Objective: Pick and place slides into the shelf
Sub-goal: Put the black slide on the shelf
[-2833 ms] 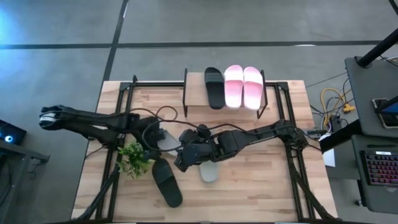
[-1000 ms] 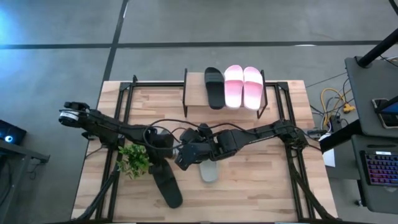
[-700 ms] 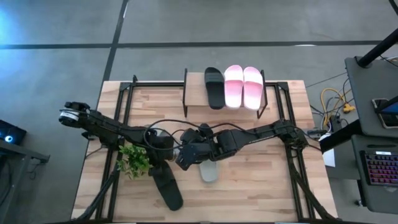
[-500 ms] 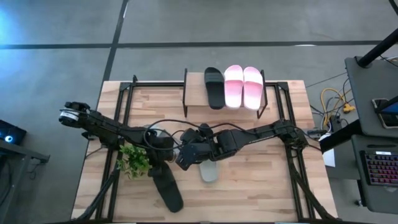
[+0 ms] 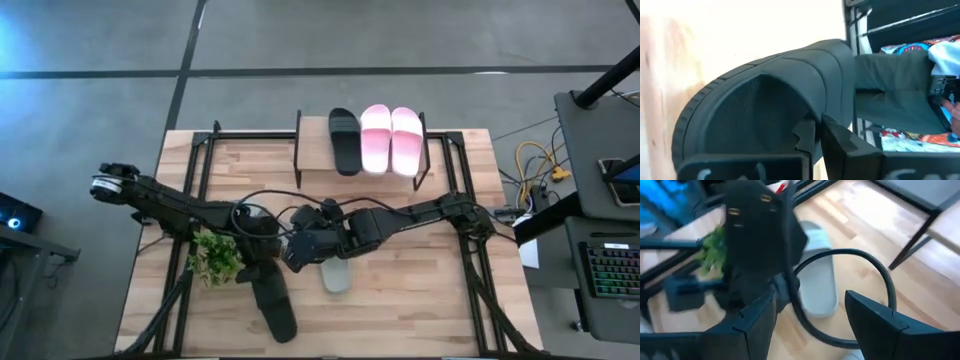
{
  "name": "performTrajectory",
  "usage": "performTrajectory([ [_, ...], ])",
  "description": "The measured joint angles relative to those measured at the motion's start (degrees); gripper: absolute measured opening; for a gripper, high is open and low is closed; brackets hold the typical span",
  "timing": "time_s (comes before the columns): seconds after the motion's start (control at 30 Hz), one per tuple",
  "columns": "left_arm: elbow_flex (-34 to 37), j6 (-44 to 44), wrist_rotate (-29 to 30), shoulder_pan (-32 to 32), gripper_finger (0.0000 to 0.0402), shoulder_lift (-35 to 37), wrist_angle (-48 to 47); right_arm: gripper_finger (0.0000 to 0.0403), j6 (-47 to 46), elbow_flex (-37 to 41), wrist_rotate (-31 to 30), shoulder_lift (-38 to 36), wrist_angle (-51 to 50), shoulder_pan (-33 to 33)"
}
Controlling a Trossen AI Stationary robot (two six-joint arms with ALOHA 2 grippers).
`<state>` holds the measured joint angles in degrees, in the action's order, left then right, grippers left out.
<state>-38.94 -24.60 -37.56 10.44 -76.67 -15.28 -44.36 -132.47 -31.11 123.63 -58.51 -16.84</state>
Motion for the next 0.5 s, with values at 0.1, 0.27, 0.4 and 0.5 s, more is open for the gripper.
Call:
performTrajectory([
  [0.1, -1.5, 2.1, 2.3, -0.4, 0.0001, 2.5, -0.4, 0.0228, -1.9, -0.4, -4.3, -0.2, 0.0, -0.2],
  [0.27, -4.2, 6.0, 6.9, -1.5, 0.0001, 8.3, -0.8, 0.0228, -3.8, -0.9, -11.3, -2.1, 0.1, -0.4],
  [0.4, -6.7, 8.9, 9.5, -3.2, 0.0, 13.9, -2.9, 0.0228, -4.7, -1.4, -19.3, -4.1, -0.1, -1.4],
  [0.5, -8.9, 11.5, 11.6, -5.8, 0.0, 16.9, -7.2, 0.0228, -4.8, -1.5, -24.0, -6.3, -0.2, -1.8],
])
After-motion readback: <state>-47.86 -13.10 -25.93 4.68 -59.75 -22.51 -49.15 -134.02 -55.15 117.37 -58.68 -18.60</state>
